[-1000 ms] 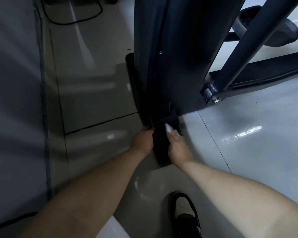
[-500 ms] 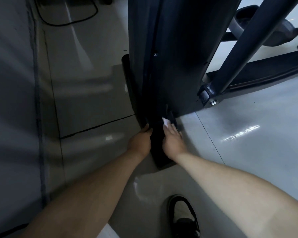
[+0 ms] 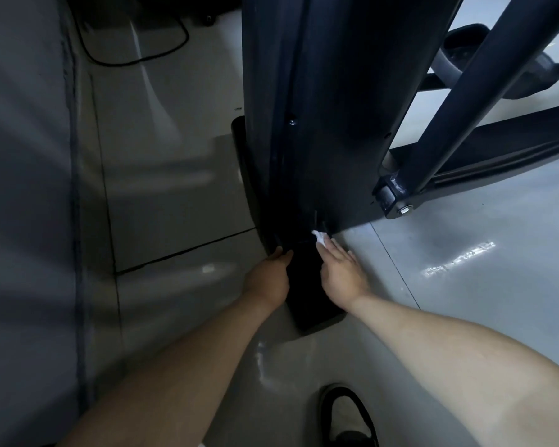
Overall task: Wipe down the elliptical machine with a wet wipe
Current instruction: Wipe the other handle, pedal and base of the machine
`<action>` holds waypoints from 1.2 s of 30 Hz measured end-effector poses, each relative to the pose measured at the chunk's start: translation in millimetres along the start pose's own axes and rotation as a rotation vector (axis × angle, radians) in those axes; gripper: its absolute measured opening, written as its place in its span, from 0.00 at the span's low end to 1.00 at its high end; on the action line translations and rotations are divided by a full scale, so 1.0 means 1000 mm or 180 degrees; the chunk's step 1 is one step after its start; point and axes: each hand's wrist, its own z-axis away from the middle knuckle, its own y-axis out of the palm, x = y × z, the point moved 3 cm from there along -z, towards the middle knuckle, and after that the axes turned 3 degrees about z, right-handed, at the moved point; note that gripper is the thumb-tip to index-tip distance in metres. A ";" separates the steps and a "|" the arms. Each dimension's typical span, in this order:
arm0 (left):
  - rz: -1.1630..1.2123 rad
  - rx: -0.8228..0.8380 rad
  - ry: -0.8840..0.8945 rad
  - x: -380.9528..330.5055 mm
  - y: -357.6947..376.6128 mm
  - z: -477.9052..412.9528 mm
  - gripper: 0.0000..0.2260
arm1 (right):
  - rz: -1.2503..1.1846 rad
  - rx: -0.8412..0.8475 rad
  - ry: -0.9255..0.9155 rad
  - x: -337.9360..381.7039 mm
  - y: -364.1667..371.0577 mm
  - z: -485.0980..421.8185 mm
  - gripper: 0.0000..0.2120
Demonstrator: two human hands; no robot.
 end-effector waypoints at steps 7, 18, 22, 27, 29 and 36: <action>-0.0130 0.0147 -0.0058 -0.009 0.011 -0.001 0.26 | -0.0486 0.0259 0.0317 0.011 -0.010 -0.036 0.31; -0.0115 -0.0041 0.0099 0.014 -0.005 0.005 0.23 | 0.0169 0.0280 -0.0322 0.040 0.025 -0.001 0.34; 0.0108 -0.0081 -0.0083 0.013 -0.008 0.013 0.18 | 0.0143 0.0074 0.0181 0.056 0.029 0.006 0.31; 0.0655 -0.0169 -0.0574 0.021 -0.012 0.017 0.13 | 0.0831 0.0517 -0.0504 0.084 0.038 -0.002 0.27; 0.0807 -0.0201 -0.0798 0.027 -0.014 0.019 0.14 | 0.1076 0.0769 -0.0709 0.089 0.037 -0.008 0.29; 0.1462 -0.0189 -0.1213 0.023 -0.015 0.006 0.09 | 0.0426 0.0358 -0.0280 0.058 0.029 0.011 0.36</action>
